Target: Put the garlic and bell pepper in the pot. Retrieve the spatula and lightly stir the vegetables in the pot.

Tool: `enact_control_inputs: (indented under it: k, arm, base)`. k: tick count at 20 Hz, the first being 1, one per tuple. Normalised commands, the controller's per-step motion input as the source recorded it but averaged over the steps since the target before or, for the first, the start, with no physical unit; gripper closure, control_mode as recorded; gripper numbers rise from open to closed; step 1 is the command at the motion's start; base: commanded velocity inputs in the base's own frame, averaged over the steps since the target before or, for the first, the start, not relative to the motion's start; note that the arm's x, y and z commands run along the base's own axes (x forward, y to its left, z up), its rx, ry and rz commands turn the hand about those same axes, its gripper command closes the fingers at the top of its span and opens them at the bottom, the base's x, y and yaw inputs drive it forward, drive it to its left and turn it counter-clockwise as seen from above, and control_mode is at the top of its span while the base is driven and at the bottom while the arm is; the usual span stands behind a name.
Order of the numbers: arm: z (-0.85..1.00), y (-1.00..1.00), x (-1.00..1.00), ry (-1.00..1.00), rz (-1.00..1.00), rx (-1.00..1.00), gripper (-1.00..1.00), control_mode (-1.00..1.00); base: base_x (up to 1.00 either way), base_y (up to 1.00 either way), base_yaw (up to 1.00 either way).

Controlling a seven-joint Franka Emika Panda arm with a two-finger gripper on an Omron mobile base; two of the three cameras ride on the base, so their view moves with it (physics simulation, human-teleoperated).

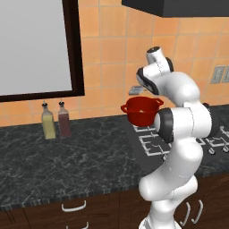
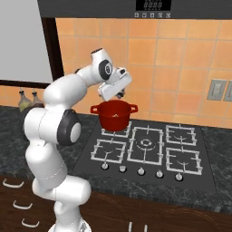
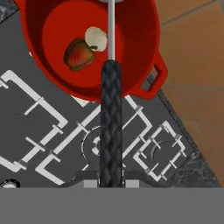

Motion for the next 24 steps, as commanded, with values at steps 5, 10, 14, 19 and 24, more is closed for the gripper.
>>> enact_control_inputs:
  k: [5,10,14,19,24]
  arm:
    - [0.0,-0.26,0.14,-0.06,0.18,-0.22,1.0,-1.0]
    - [0.0,-0.1,0.3,-0.06,0.23,-0.24,1.0,-1.0]
    - [0.03,-0.06,0.39,-0.01,0.25,-0.22,1.0,-1.0]
    - [0.05,-0.12,0.38,0.0,0.28,-0.28,1.0,-1.0]
    - [0.01,-0.04,0.34,-0.02,0.33,-0.33,1.0,-1.0]
  base:
    - [0.0,0.0,0.0]
    - [0.0,0.0,0.0]
    - [0.0,0.0,0.0]
    - [0.0,0.0,0.0]
    - [0.0,0.0,0.0]
